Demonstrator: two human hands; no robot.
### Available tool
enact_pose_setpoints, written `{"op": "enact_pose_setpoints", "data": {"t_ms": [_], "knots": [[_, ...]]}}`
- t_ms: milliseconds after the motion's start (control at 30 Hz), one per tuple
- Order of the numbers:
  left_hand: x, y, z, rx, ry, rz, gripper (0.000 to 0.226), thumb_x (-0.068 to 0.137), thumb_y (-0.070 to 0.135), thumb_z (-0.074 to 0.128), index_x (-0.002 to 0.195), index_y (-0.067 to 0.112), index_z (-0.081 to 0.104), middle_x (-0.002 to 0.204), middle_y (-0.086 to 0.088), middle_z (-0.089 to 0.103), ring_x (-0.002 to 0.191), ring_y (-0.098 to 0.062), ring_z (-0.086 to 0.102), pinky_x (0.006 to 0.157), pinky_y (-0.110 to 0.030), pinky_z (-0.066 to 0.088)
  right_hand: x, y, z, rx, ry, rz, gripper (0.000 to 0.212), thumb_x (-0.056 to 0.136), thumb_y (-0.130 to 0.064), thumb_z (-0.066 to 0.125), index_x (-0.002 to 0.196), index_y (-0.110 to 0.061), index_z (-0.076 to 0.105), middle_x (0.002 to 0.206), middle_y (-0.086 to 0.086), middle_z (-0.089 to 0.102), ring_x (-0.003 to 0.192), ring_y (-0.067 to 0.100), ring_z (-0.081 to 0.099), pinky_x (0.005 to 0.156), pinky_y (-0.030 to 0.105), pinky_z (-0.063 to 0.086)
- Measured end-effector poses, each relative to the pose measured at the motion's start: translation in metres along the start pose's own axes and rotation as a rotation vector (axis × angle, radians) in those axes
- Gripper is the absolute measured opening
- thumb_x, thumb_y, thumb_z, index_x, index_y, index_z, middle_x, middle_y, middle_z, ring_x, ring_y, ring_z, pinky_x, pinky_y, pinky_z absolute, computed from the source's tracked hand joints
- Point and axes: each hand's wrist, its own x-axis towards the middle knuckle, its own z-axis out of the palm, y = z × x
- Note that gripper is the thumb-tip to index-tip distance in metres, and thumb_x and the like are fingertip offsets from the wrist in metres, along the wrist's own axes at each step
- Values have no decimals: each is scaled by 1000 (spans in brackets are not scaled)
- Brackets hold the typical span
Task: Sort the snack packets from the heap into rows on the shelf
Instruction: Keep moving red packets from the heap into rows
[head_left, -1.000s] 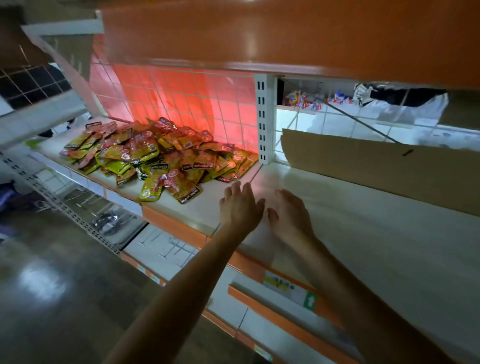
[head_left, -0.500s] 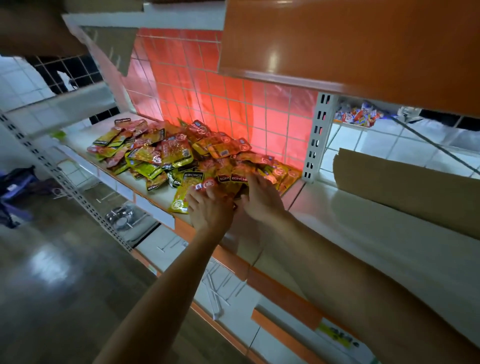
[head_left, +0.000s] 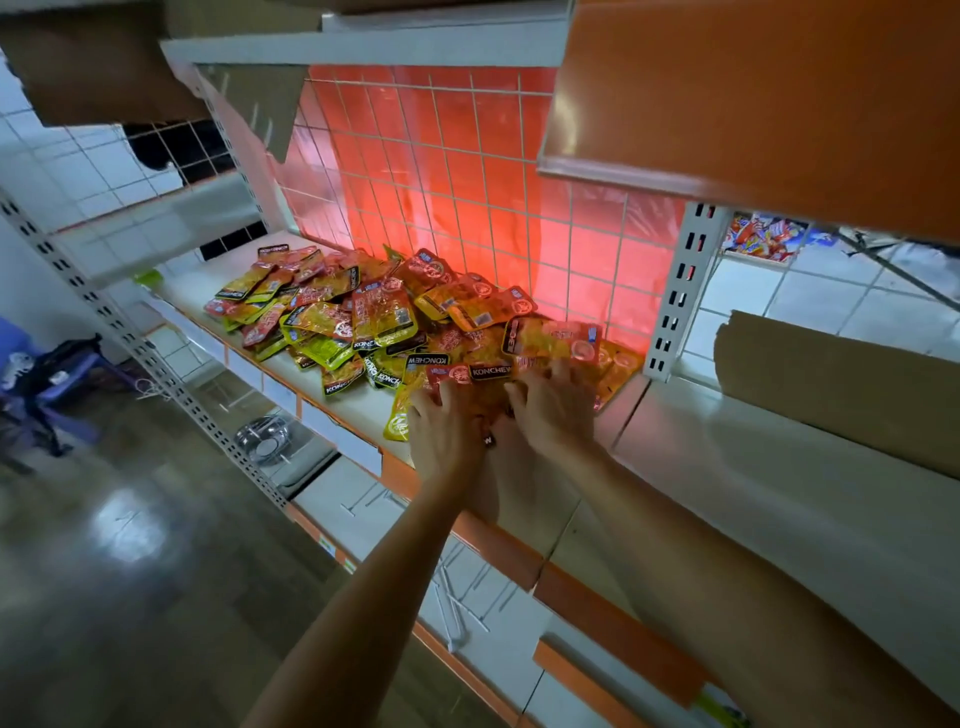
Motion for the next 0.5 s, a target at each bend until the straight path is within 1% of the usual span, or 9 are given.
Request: {"op": "enact_pose_setpoints", "data": {"t_ms": [67, 100, 167, 233, 300, 400, 467, 500], "knots": [[-3, 3, 1, -133, -1, 44, 41, 82, 13, 64, 120, 7, 47, 114, -17, 39, 92, -40, 54, 68, -38, 40, -8, 8, 1, 17, 14, 11, 30, 93, -43, 51, 111, -22, 62, 122, 11, 46, 118, 32, 42, 94, 43, 38], [-5, 4, 3, -171, 0, 60, 41, 82, 12, 64, 119, 7, 49, 114, -17, 40, 90, -40, 54, 66, -34, 37, -12, 11, 2, 21, 16, 5, 29, 92, -43, 52, 110, -22, 62, 122, 10, 46, 118, 32, 42, 93, 43, 39], [-7, 6, 5, -209, -6, 75, 38, 84, 15, 65, 119, 7, 52, 117, -16, 42, 94, -38, 53, 68, -29, 33, -18, 15, 0, 24, 31, 0, 31, 90, -45, 52, 105, -21, 63, 119, 9, 49, 115, 32, 44, 91, 43, 40], [-9, 8, 8, -259, -2, 65, 34, 86, 18, 65, 118, 8, 56, 118, -15, 44, 99, -35, 52, 70, -26, 33, -24, 15, -1, 3, 37, 9, 37, 88, -50, 51, 104, -19, 63, 115, 8, 50, 109, 32, 47, 89, 42, 39], [-11, 11, 9, -323, 14, 20, 34, 87, 20, 65, 118, 10, 59, 119, -14, 46, 101, -32, 52, 74, -26, 35, -27, 15, -2, -23, 30, 37, 43, 88, -51, 52, 109, -14, 59, 116, 10, 51, 108, 32, 48, 88, 41, 39], [-14, 13, 9, -378, 46, -38, 35, 87, 21, 66, 120, 12, 61, 121, -14, 48, 104, -30, 53, 79, -26, 37, -26, 16, -7, 11, 80, 116, 47, 86, -45, 61, 115, -9, 53, 119, 13, 50, 111, 32, 46, 85, 40, 41], [-16, 11, 9, -413, 78, -54, 33, 89, 22, 64, 120, 12, 62, 121, -14, 50, 104, -30, 53, 78, -22, 34, -22, 18, -14, 52, 108, 159, 50, 86, -43, 63, 121, -11, 48, 121, 15, 48, 113, 34, 47, 85, 41, 44], [-16, 9, 9, -427, 93, -60, 33, 89, 22, 64, 120, 12, 62, 121, -14, 51, 104, -29, 53, 76, -19, 31, -19, 20, -17, 66, 83, 180, 53, 87, -45, 61, 126, -14, 45, 123, 17, 46, 115, 35, 46, 86, 42, 45]]}}
